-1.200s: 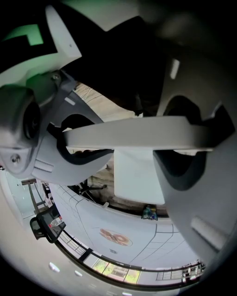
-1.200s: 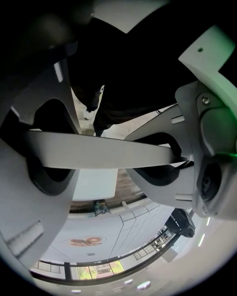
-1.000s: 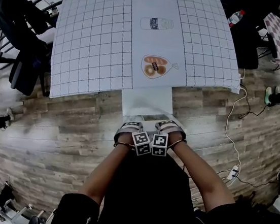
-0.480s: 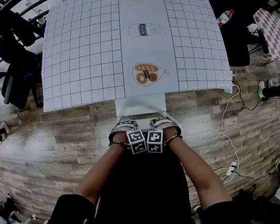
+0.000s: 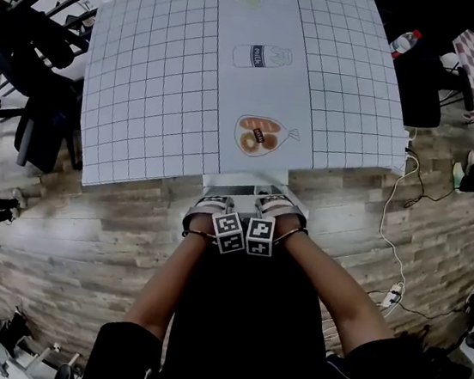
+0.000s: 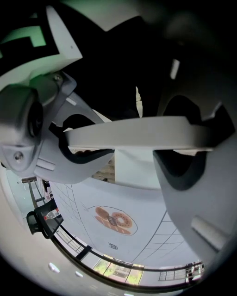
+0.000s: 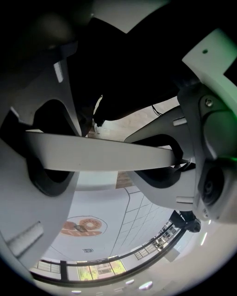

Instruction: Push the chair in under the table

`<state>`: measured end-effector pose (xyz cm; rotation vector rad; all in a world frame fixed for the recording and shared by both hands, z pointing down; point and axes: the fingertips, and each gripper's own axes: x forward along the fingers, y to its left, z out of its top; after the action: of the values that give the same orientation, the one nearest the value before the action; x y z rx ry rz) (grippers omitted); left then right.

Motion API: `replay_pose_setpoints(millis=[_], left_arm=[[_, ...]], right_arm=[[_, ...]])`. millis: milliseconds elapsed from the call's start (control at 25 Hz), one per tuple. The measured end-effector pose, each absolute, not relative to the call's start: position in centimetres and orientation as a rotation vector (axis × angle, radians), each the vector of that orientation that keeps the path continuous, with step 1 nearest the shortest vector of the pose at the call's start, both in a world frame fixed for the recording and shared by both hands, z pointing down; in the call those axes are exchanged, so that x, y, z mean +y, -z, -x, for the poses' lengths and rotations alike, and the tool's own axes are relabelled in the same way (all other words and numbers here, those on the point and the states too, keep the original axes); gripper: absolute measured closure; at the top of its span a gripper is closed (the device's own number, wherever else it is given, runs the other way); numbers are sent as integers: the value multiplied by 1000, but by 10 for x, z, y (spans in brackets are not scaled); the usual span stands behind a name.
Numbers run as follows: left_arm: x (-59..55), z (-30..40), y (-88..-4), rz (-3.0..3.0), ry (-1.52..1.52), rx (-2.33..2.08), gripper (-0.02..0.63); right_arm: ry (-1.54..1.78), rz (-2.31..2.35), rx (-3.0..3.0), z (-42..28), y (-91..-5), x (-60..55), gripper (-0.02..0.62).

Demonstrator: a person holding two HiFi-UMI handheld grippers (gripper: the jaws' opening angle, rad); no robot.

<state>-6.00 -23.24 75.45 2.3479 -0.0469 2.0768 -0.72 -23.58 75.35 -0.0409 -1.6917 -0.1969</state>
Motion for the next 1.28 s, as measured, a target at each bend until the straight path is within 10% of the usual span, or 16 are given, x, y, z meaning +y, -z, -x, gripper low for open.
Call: replay_pose_setpoints(millis=[1280], left_arm=[[-318, 50, -756, -2321, -2059, -107, 528]], right_arm=[[211, 75, -1711, -1, -755, -324, 514]])
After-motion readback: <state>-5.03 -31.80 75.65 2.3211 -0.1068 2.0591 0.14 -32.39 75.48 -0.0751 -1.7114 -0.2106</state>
